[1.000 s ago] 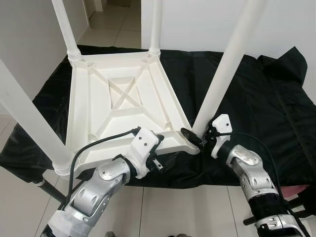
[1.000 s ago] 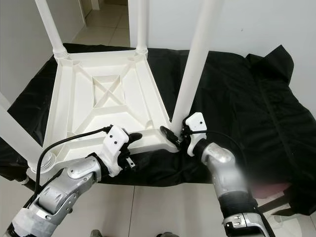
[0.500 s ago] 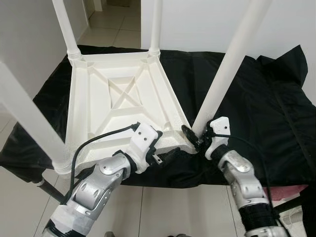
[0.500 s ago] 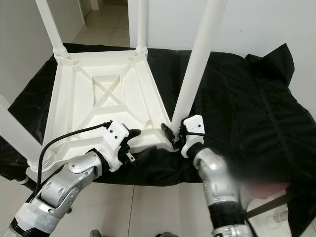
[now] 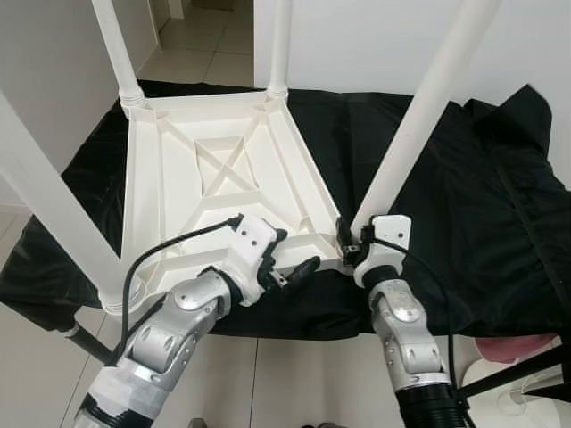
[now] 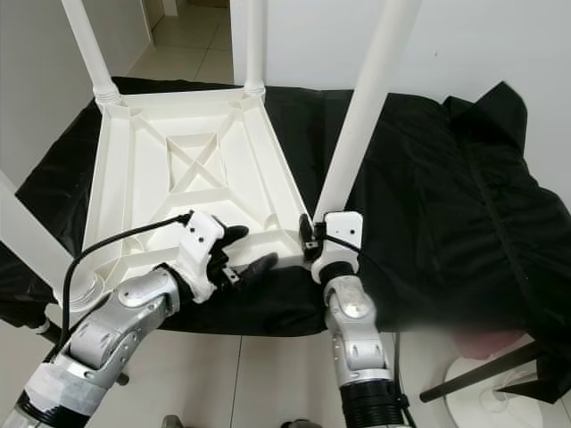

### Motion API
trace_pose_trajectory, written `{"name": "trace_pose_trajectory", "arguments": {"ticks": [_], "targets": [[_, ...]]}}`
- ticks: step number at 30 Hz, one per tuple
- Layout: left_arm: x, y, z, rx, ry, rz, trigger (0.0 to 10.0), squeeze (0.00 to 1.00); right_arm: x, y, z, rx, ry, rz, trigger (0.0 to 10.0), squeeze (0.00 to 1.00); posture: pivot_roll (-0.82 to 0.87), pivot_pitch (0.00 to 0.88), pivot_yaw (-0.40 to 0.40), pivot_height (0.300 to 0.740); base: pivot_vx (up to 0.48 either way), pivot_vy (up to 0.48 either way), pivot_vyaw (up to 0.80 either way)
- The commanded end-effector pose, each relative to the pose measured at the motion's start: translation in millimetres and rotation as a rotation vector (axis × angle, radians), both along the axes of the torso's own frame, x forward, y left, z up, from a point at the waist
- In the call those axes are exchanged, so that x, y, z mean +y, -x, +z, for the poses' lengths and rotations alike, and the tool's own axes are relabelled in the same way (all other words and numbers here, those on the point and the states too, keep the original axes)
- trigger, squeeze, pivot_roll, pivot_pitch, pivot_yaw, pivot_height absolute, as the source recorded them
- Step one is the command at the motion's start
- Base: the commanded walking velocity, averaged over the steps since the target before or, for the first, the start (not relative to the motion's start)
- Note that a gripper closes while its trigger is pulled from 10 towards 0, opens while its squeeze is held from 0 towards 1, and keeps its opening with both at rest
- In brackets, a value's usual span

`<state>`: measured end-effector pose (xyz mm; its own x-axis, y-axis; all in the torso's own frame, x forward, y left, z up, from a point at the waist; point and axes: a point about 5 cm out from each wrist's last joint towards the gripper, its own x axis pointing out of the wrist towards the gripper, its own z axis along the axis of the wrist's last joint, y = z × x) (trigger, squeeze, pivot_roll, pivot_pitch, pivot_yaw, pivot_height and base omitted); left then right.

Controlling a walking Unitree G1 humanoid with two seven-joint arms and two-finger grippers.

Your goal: Building children table

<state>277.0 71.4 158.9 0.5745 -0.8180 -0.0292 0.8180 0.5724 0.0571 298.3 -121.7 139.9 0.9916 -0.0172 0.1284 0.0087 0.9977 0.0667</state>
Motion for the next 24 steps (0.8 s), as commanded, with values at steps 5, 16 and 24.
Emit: {"name": "trace_pose_trajectory", "arguments": {"ticks": [5,16,24], "targets": [[0.9,-1.5,0,-0.013,-0.025,-0.017,10.0,0.00,10.8,7.5,-13,0.066,-0.113,-0.013,10.0,0.00,-0.03,0.073,-0.024,0.740,0.000,0.000,0.00],[-5.9,2.7,1,-0.033,-0.042,-0.056,10.0,0.00,-5.7,9.3,1,-0.008,-0.054,0.148,10.0,1.00,-0.02,0.062,-0.028,0.740,0.000,0.000,0.00],[-9.5,4.5,2,-0.037,-0.045,-0.080,10.0,0.00,-16.3,15.1,6,-0.037,0.068,0.338,10.0,0.00,-0.03,0.058,-0.027,0.740,0.000,0.000,0.00]]}}
